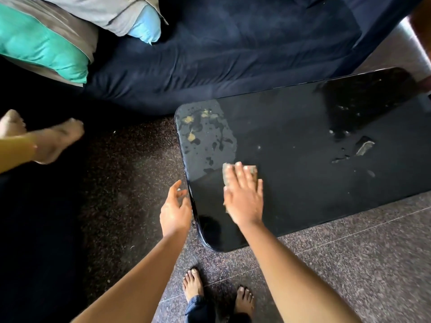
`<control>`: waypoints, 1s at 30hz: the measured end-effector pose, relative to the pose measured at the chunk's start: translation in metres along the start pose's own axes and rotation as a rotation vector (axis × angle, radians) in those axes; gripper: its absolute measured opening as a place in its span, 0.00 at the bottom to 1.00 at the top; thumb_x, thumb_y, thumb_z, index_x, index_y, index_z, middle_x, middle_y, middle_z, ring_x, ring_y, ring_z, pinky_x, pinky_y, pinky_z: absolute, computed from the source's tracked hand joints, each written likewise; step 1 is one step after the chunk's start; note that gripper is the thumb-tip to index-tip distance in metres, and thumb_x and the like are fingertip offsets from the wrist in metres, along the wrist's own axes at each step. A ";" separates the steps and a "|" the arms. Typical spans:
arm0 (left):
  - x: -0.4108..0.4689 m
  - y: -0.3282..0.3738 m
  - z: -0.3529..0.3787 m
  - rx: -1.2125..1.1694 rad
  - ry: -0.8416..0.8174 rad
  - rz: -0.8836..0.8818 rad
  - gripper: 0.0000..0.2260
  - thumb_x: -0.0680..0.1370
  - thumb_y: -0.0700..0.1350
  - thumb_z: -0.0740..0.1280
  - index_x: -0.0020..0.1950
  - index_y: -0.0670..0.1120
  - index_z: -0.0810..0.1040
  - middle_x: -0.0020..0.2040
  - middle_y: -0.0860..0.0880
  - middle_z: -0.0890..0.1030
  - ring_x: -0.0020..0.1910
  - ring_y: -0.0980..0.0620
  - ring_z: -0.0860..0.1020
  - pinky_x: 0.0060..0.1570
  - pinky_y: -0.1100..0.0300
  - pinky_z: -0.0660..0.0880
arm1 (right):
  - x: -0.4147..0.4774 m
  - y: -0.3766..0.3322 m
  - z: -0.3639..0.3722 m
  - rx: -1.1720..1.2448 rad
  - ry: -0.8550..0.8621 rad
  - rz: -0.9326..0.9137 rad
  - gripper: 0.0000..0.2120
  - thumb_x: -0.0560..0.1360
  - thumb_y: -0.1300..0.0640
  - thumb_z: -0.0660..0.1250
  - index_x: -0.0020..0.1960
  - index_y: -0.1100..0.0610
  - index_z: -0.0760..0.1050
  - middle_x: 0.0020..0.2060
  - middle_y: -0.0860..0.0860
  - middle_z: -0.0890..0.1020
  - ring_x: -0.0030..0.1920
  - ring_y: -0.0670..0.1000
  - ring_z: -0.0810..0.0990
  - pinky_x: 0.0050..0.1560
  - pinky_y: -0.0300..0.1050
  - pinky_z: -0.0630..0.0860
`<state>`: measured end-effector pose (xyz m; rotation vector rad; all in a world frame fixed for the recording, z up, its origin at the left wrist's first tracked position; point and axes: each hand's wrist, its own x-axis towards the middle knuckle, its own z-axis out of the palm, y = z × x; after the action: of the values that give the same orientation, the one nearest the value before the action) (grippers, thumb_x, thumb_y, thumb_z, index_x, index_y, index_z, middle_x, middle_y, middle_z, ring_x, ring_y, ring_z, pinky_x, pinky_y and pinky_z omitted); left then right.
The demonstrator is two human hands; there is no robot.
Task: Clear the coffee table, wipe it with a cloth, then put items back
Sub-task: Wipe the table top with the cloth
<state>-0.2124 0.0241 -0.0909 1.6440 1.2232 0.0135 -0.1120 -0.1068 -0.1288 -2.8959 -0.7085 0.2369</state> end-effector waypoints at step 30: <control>0.016 0.020 0.008 -0.416 -0.038 -0.122 0.23 0.70 0.55 0.54 0.65 0.61 0.71 0.57 0.52 0.80 0.57 0.50 0.78 0.62 0.46 0.73 | 0.017 -0.026 0.007 0.034 -0.037 -0.218 0.29 0.77 0.50 0.59 0.75 0.43 0.53 0.75 0.45 0.59 0.76 0.51 0.55 0.72 0.60 0.58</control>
<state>-0.1866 0.0310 -0.0888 1.2026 1.1966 0.1503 -0.1096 -0.0751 -0.1331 -2.7601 -1.0072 0.2733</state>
